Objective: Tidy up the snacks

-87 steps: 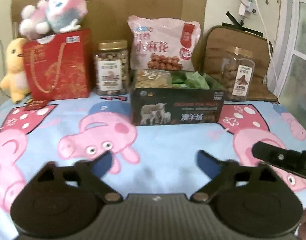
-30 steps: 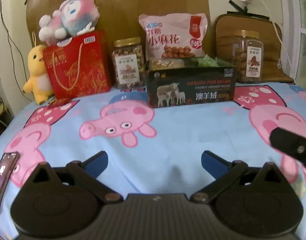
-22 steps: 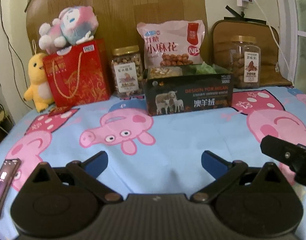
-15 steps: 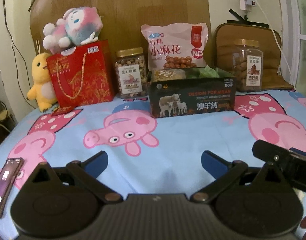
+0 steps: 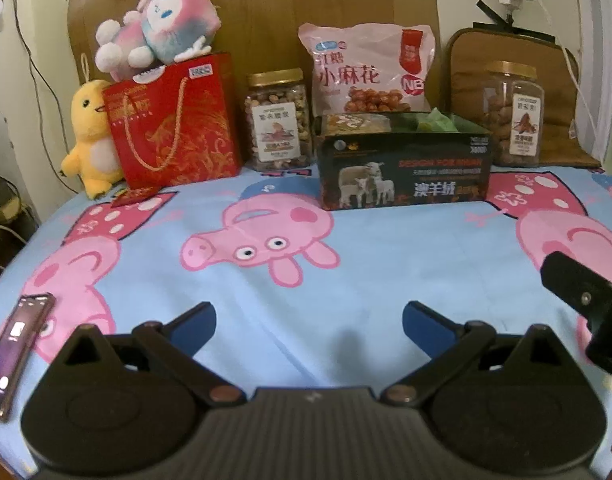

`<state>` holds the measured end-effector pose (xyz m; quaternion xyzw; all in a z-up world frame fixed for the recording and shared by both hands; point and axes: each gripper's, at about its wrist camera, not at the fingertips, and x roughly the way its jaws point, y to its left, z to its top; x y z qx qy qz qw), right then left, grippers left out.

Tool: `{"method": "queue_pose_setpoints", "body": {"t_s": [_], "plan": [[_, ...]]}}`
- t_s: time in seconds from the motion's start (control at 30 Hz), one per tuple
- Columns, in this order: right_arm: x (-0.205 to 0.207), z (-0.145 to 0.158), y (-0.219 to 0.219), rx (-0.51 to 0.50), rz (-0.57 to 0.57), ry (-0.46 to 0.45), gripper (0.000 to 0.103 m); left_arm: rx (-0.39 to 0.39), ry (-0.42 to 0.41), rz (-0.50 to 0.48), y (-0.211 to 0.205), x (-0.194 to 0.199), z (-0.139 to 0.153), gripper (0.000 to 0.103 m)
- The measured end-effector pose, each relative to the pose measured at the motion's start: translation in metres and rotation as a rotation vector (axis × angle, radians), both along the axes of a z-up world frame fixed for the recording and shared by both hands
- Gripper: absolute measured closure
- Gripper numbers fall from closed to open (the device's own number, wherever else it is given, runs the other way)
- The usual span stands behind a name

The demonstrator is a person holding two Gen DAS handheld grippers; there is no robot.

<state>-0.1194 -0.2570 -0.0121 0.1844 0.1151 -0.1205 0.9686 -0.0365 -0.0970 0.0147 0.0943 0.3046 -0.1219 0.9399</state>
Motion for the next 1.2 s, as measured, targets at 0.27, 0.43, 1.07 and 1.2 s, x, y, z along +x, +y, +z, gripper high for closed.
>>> {"method": "queue_pose_setpoints", "body": {"t_s": [0.27,0.43,1.07,1.2], "plan": [[0.002,0.001,-0.002,0.028,-0.002,0.053,0.000,-0.013,0.069,-0.005,0.003,0.007,0.005,0.000],[0.006,0.000,-0.001,0.012,0.021,0.080,0.000,-0.002,0.082,0.007,0.001,0.006,0.004,0.000],[0.000,0.006,-0.016,0.060,0.122,0.093,0.000,0.043,0.105,0.003,-0.010,0.007,0.001,0.000],[0.001,0.006,-0.017,0.062,0.137,0.098,0.000,0.042,0.105,-0.005,-0.009,0.006,0.001,0.000]]}}
